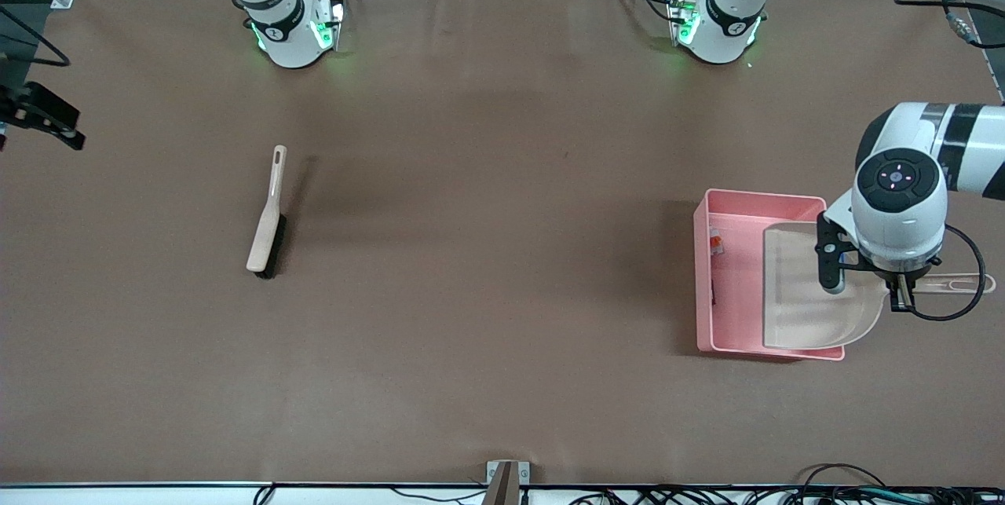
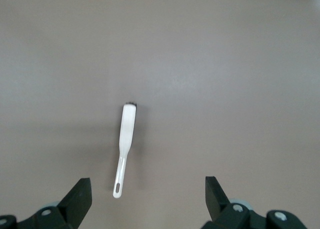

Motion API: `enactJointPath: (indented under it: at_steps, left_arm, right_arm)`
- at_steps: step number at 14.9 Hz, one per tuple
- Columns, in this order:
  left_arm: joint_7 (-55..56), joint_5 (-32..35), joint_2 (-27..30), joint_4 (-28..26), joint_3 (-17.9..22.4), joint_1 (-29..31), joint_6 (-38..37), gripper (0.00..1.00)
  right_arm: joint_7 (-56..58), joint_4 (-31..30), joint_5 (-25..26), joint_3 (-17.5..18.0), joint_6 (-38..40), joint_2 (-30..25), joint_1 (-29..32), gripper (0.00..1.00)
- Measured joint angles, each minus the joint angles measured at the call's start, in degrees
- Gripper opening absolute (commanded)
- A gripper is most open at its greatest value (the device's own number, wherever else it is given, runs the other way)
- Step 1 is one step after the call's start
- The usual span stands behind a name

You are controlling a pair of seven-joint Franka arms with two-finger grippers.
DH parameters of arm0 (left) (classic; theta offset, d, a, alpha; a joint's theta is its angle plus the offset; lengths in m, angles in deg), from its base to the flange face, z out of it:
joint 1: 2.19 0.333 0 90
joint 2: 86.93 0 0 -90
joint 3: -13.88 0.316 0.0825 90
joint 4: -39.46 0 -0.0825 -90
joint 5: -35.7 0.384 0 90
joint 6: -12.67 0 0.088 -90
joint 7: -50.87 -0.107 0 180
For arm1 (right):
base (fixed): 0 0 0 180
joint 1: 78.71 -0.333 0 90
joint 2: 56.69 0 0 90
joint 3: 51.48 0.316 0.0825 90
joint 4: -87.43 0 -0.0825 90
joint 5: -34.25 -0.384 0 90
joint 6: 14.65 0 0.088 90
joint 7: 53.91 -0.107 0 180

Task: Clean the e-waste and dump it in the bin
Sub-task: 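Carry the empty dustpan back and lower it onto the table with the left gripper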

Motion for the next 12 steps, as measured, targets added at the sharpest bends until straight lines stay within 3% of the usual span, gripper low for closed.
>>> enactJointPath:
  at_steps: [3,6,12]
  left_arm:
    - [0.72,-9.08,0.97,3.52,-3.05,-0.28,-1.55,0.00]
    - [6.92,-13.13,0.86,4.47,-3.34,-3.42,-1.76,0.00]
    - [24.09,-13.92,-5.47,3.80,-3.07,-18.68,-6.41,0.00]
  right_arm:
    - [-0.02,1.13,0.00,0.09,0.29,0.28,-0.02,1.00]
    - [-0.10,1.12,0.00,-0.33,0.45,2.10,0.44,1.00]
    - [-0.04,1.48,0.02,-0.25,0.39,3.63,1.43,1.00]
